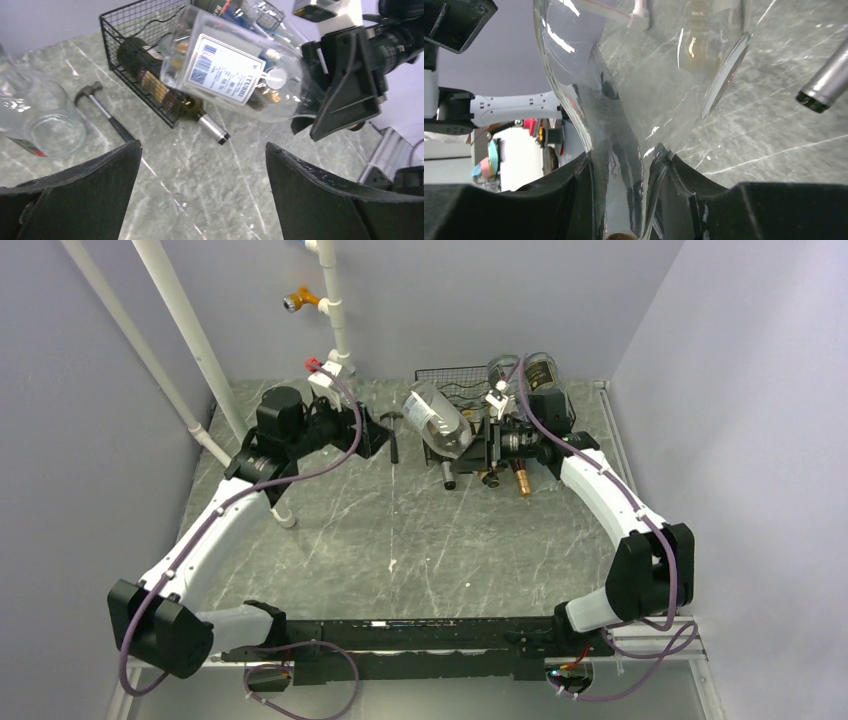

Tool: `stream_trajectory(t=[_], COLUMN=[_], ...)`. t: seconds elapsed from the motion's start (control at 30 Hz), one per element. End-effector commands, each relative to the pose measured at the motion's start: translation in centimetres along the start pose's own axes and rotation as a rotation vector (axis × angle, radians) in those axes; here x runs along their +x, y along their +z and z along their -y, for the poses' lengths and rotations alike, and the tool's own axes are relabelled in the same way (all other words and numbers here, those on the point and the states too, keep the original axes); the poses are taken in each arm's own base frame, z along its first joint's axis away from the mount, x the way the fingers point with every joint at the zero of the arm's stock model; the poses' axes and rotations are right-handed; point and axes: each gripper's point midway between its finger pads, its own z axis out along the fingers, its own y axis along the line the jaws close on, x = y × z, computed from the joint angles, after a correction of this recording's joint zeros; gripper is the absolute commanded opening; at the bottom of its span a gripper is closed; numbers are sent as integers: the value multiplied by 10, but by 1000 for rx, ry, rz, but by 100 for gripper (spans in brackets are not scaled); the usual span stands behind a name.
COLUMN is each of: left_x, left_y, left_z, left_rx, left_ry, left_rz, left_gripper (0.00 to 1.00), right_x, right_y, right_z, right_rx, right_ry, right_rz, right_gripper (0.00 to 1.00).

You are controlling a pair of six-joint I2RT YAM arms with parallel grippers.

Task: Take the wine bottle off the wine rack
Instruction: Pick up the wine bottle from the wine rack, then place the wine bottle at the center of the board.

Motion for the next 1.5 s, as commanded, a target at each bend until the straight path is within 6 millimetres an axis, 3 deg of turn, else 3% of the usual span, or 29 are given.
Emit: stream_trajectory(t=[0.0, 0.4, 0.7, 1.03, 1.47], left_x=[-7, 50, 84, 135, 175], left_y=[-17, -57, -90, -79, -77], left_z=[25, 16, 6, 16, 27], left_rx=[95, -57, -136, -20, 64], left_ry=[-86, -378, -317, -475, -637], left_rz=[82, 80, 144, 137, 106], left_gripper=[99, 99, 99, 100, 99], right_x=[-13, 42, 74, 123, 134], right_y=[-11, 17, 27, 25, 19], right_z=[-76, -80, -59, -32, 1], right_rx=[-237, -309, -263, -212, -23], right_ry=[-338, -344, -392, -365, -413], right_rz=[51, -144, -272, -486, -604], right_gripper=[0, 0, 0, 0, 0])
